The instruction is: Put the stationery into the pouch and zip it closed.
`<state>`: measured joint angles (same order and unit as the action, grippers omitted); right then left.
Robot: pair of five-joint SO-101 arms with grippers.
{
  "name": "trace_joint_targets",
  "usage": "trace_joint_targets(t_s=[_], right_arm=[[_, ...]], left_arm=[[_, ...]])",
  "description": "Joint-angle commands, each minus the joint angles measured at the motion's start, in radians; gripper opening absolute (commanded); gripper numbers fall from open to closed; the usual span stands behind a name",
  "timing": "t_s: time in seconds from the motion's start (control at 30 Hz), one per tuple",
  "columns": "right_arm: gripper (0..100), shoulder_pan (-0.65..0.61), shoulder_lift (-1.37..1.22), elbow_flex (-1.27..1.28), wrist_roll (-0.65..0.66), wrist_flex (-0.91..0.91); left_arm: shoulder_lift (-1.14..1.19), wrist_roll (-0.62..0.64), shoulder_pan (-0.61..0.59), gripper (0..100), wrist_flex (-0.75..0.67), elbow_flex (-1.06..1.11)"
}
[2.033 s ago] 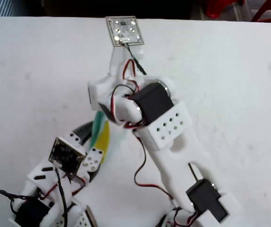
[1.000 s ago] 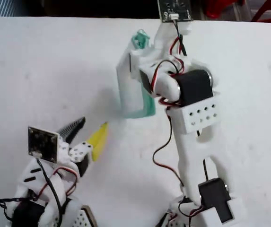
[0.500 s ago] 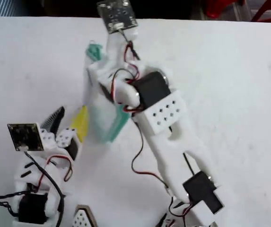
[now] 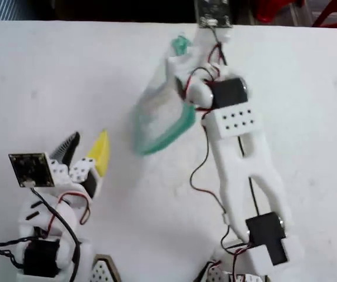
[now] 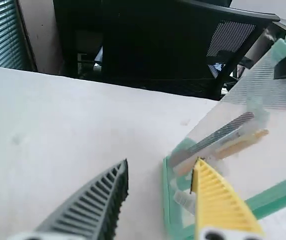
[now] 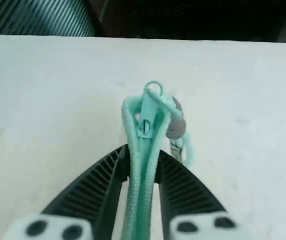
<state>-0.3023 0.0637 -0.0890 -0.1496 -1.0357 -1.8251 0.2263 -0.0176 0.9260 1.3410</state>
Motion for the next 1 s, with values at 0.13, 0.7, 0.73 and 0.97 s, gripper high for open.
trace_joint_targets(t_s=[0.13, 0.7, 0.73, 0.97], right_arm=[[1.9, 0.180, 0.004, 0.327, 0.014, 0.231], [1.9, 0.260, -0.005, 0.609, 0.014, 0.547], [1.9, 0.262, -0.005, 0.609, 0.014, 0.549], [1.9, 0.282, -0.008, 0.609, 0.015, 0.579]], left_arm=[[0.002, 0.008, -0.001, 22, -0.034, 0.006], [0.002, 0.006, 0.038, 22, -0.031, 0.008], [0.002, 0.006, 0.038, 22, -0.032, 0.008], [0.002, 0.003, 0.038, 22, -0.032, 0.008]])
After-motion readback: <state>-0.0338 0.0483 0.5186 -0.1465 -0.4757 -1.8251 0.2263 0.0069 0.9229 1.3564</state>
